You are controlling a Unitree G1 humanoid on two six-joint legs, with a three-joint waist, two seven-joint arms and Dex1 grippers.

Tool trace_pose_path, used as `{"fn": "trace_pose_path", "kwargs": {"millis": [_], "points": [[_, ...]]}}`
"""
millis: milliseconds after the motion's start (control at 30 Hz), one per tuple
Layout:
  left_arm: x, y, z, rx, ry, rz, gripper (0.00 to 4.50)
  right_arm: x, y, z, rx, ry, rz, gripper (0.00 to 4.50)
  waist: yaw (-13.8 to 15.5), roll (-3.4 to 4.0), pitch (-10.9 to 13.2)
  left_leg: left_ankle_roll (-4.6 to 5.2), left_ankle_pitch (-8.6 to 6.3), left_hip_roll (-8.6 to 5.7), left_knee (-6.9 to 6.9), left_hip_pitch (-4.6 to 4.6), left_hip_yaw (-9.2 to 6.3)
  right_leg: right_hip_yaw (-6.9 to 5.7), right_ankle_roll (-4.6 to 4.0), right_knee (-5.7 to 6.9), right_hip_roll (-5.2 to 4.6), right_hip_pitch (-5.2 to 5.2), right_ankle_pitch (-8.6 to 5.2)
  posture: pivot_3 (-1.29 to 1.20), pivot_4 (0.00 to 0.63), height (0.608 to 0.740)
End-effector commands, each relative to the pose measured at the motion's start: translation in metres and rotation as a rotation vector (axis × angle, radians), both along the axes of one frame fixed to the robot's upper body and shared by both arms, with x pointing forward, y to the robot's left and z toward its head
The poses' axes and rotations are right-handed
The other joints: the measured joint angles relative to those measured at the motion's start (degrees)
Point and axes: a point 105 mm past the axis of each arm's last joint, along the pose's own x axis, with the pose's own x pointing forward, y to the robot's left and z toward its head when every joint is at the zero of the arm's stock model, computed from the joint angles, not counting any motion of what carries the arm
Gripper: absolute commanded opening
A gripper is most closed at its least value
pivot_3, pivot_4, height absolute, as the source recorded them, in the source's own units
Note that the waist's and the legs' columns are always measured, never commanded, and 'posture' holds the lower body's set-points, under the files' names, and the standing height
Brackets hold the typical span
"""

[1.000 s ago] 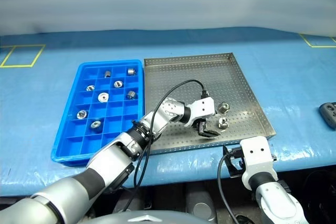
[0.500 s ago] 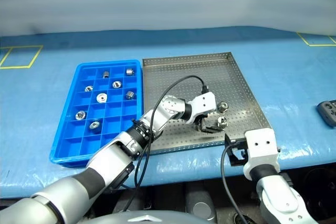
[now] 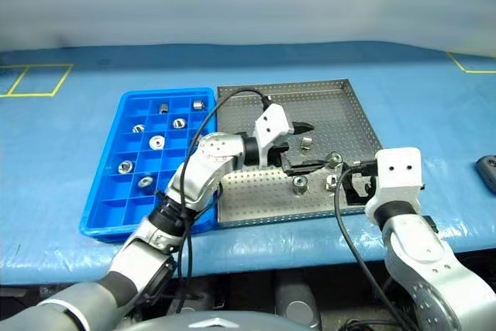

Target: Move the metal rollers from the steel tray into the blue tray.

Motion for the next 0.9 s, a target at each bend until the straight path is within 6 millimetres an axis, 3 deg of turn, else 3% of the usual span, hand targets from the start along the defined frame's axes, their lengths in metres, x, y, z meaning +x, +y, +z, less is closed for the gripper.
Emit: {"fn": "trace_pose_path", "kwargs": {"millis": [33,233,500,900], "points": [[-0.009,0.008,0.016,-0.05,-0.03,0.004,4.47,0.003,-0.004,-0.002,-0.008,0.008,-0.043,4.5,0.41,0.01,0.0,0.01,-0.01,0.01,0.0,0.0,0.01,0.01,0.01,0.01,-0.01,-0.01,0.0,-0.03,0.15,0.74],[-0.008,0.01,0.028,-0.035,-0.064,-0.02,4.47,-0.01,-0.003,0.008,-0.02,-0.035,-0.053,4.5,1.22,0.01,0.0,0.05,-0.01,-0.01,0.07,-0.06,-0.01,-0.01,0.07,-0.02,-0.04,0.0,0.03,-0.12,0.15,0.74],[0.007,-0.006,0.034,0.026,-0.11,-0.101,4.47,-0.038,-0.012,0.003,-0.041,-0.049,-0.116,4.5,-1.28,0.06,-0.03,0.08,-0.01,-0.06,0.09,-0.03,0.07,0.06,0.08,-0.03,-0.03,0.0,0.04,-0.29,0.15,0.74],[0.012,-0.037,0.028,0.071,-0.116,-0.204,4.47,-0.074,-0.017,-0.006,-0.018,-0.058,-0.225,4.5,-10.99,0.06,-0.04,0.1,-0.03,-0.08,0.04,0.08,0.24,0.35,0.11,0.0,-0.02,-0.01,0.03,-0.44,0.15,0.74]]}}
